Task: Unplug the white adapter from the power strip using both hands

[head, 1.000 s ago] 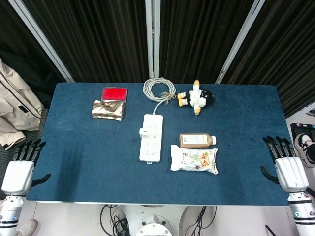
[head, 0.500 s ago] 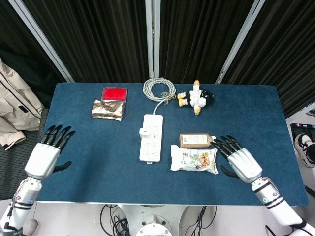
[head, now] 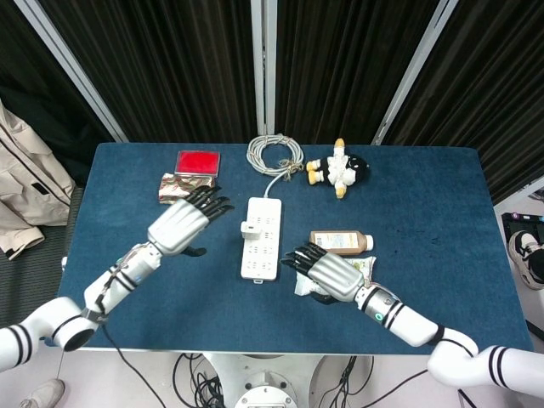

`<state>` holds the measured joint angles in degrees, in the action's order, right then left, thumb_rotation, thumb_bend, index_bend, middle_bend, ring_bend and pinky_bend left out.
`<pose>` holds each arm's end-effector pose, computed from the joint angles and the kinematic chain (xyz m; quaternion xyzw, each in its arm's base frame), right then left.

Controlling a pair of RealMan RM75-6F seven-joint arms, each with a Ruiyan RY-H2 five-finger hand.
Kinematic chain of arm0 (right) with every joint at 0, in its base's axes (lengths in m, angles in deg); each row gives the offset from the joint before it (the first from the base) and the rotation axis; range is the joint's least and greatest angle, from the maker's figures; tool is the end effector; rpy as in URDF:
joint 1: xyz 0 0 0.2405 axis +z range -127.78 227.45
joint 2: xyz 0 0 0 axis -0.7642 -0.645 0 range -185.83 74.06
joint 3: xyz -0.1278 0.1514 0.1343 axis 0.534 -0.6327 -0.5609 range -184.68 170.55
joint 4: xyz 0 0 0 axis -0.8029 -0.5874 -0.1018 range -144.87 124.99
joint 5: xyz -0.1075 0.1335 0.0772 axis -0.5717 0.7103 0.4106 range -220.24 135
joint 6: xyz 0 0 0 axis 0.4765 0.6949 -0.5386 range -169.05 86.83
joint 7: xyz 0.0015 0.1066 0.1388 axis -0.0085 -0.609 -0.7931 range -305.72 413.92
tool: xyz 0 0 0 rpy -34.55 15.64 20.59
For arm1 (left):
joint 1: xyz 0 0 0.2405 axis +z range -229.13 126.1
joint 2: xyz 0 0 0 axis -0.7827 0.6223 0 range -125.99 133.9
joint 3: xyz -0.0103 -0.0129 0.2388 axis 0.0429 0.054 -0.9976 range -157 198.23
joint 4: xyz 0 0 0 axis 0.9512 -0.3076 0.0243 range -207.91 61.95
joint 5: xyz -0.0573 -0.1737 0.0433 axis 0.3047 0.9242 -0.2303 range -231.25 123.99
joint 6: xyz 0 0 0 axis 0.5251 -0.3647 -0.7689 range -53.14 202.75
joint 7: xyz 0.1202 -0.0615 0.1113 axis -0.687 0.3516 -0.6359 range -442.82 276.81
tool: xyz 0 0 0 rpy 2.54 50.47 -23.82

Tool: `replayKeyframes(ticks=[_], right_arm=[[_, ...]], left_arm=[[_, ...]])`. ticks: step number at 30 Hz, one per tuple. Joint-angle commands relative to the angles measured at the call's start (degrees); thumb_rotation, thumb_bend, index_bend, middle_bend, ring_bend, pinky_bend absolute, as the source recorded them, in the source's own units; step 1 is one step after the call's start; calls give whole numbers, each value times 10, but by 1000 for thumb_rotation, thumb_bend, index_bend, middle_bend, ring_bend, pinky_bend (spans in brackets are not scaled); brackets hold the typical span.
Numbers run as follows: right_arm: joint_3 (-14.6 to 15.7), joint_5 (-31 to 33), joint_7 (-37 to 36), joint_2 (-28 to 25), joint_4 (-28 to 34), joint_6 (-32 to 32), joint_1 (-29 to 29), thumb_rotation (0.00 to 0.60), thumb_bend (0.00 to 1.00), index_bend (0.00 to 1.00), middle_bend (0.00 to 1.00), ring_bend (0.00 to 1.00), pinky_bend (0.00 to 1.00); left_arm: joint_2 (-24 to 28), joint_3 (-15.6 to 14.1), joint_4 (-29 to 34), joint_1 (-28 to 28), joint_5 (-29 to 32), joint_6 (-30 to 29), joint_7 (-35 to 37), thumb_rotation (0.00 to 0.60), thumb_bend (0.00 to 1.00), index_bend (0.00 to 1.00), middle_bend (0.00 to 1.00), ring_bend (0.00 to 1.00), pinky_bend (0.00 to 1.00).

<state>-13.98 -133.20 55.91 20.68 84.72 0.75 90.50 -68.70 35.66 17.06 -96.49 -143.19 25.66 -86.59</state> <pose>-0.1092 -0.2971 -0.0027 0.8479 -0.3286 0.3419 0.2372 -0.0706 0.3623 0.0661 -0.8102 -0.2248 -0.4263 0.3336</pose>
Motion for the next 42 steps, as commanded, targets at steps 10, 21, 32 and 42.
replayKeyframes(ticks=[10, 21, 32, 42], right_arm=[[-6, 80, 65, 97, -61, -33, 48, 600, 288, 49, 88, 0, 0], [14, 85, 65, 136, -102, -11, 53, 600, 289, 49, 95, 0, 0], [25, 83, 41, 152, -123, -4, 59, 600, 289, 50, 98, 0, 0], [30, 91, 40, 159, -131, -3, 64, 600, 295, 51, 100, 0, 0]], left_arm=[[-127, 13, -156, -150, 72, 134, 3, 600, 160, 273, 253, 146, 285], [-170, -25, -220, -172, 81, 137, -3, 600, 159, 273, 253, 146, 286], [-192, -48, -252, -172, 82, 118, 13, 600, 159, 307, 278, 196, 329], [-235, -83, -327, -182, 24, 81, 80, 600, 222, 372, 349, 298, 421]])
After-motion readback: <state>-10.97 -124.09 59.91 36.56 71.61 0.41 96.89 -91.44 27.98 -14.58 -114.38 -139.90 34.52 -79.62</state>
